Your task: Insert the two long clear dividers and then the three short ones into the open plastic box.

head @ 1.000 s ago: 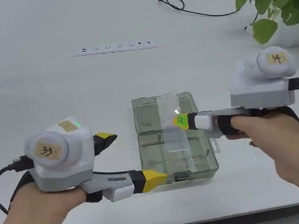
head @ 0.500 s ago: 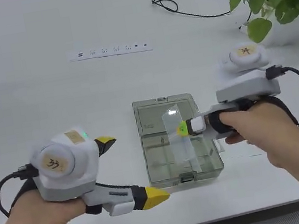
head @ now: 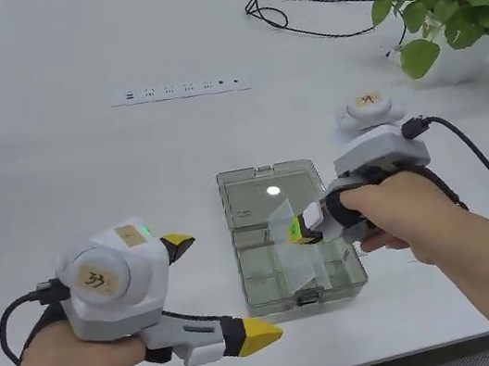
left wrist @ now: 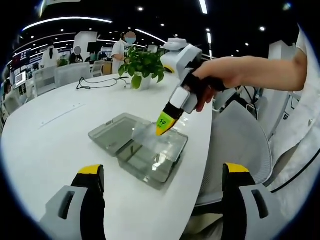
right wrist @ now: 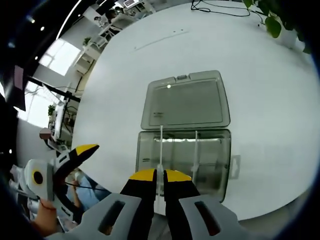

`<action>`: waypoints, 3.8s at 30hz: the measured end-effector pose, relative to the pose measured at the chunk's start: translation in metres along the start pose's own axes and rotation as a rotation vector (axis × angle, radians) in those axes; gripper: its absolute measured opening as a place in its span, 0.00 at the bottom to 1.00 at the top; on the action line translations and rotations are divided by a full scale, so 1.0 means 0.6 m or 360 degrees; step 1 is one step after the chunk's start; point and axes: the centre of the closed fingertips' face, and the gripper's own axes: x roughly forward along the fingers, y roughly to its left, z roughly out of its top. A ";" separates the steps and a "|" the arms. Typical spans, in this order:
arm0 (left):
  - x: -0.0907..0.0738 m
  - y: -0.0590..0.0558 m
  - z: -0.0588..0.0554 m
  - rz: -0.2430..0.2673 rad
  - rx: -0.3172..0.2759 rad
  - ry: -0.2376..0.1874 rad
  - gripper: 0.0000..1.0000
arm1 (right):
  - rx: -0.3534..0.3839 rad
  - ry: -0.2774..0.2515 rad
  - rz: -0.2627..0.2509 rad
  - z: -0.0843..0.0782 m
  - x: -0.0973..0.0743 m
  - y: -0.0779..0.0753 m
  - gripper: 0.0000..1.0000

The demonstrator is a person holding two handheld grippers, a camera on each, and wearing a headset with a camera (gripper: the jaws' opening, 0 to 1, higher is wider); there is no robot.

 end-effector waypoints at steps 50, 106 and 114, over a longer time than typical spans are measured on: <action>-0.001 -0.002 0.001 0.0003 -0.0067 -0.0061 0.99 | -0.0194 0.0016 -0.0166 -0.004 0.040 -0.014 0.07; 0.006 0.013 -0.012 0.0056 -0.0042 -0.0011 1.00 | -0.0391 0.0001 -0.0018 -0.012 0.090 -0.013 0.10; 0.003 0.010 -0.006 0.0097 -0.0055 -0.0017 1.00 | -0.0328 -0.0049 0.0100 -0.016 0.073 -0.016 0.14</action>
